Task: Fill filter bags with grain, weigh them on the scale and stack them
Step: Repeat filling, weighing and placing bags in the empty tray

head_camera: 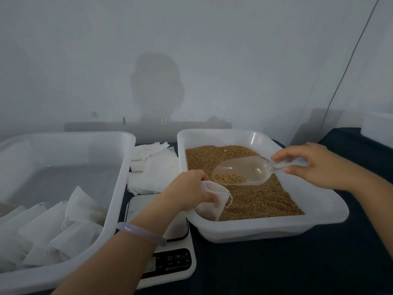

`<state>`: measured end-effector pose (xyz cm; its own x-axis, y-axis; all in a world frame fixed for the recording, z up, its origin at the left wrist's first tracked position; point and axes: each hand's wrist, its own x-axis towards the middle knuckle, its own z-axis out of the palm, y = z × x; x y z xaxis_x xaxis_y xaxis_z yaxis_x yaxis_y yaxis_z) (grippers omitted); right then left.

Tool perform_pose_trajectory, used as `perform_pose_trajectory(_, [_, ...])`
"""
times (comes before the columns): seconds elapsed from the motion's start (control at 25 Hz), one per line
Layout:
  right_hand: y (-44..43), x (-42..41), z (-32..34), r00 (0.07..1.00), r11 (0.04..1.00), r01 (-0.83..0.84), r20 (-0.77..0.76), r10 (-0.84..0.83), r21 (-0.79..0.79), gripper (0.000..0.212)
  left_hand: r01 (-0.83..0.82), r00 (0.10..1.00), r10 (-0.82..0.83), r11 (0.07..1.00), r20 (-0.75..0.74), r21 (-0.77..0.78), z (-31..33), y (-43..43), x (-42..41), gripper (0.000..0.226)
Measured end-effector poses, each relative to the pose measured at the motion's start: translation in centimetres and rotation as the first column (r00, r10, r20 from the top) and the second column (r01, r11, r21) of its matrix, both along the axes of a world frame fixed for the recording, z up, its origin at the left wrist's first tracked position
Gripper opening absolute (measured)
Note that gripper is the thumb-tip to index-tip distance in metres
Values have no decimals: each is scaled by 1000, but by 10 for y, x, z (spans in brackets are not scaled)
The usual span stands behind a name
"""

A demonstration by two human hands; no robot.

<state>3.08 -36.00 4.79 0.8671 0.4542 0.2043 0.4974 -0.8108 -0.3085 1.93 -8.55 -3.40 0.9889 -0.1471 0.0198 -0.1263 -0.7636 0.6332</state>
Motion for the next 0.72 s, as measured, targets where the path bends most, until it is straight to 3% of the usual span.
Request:
perform_pose_trajectory(0.28, [15, -3, 13, 988, 980, 40, 153, -10, -195, 31, -6, 1000, 6, 1000, 18, 19, -2, 0, 1, 49])
perform_pose_trajectory(0.72, [17, -2, 16, 984, 982, 38, 178, -5, -183, 32, 9, 1000, -10, 1000, 25, 13, 1, -1, -3, 51])
